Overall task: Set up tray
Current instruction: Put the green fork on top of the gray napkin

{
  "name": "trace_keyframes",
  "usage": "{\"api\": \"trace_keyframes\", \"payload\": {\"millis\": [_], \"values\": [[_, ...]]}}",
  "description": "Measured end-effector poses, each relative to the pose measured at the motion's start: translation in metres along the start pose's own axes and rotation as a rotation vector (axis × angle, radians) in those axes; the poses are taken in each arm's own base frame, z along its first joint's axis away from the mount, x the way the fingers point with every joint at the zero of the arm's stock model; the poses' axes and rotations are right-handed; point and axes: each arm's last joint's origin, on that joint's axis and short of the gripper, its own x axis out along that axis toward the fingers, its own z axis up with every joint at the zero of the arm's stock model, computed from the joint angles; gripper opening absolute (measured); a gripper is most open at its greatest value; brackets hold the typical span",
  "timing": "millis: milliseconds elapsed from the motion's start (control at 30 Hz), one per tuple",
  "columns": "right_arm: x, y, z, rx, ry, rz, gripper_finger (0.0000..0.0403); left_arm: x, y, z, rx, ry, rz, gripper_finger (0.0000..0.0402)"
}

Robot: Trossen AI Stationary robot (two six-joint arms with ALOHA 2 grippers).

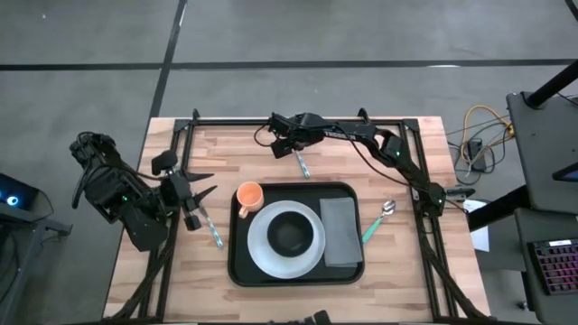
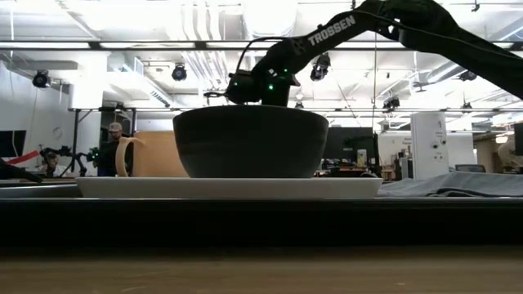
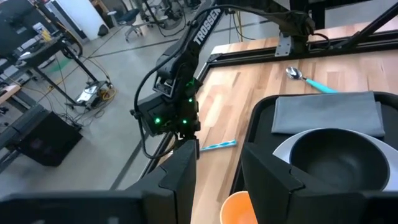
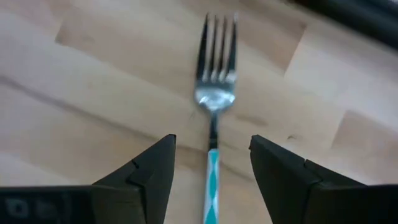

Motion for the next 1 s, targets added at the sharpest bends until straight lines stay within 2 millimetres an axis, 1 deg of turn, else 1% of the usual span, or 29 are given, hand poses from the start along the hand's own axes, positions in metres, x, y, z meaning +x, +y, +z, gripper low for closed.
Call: {"api": "trace_keyframes", "payload": {"millis": [100,300,533,633,900,1000], "values": [[0.008,0.0,-0.001,0.01,0.031,0.052,0.0194,0.0,0.0,0.0,0.002,0.001,0.0,0.011],[0.012,-0.003,-0.002,0.015,0.04,0.042,0.0194,0.0,0.0,0.0,0.003,0.001,0.001,0.011],[0.022,-0.011,-0.004,0.041,0.087,0.035,0.0194,0.0,-0.001,0.0,0.005,0.002,0.001,0.011],[0.022,-0.011,-0.004,0.045,0.087,0.039,0.0194,0.0,-0.001,0.0,0.007,0.002,0.001,0.011],[0.023,-0.012,-0.005,0.088,0.163,0.102,0.0193,0.0,-0.001,0.0,0.007,0.001,0.001,0.011],[0.023,-0.012,-0.004,0.116,0.185,0.12,0.0186,0.0,-0.001,0.0,0.008,0.001,0.0,0.011]]}}
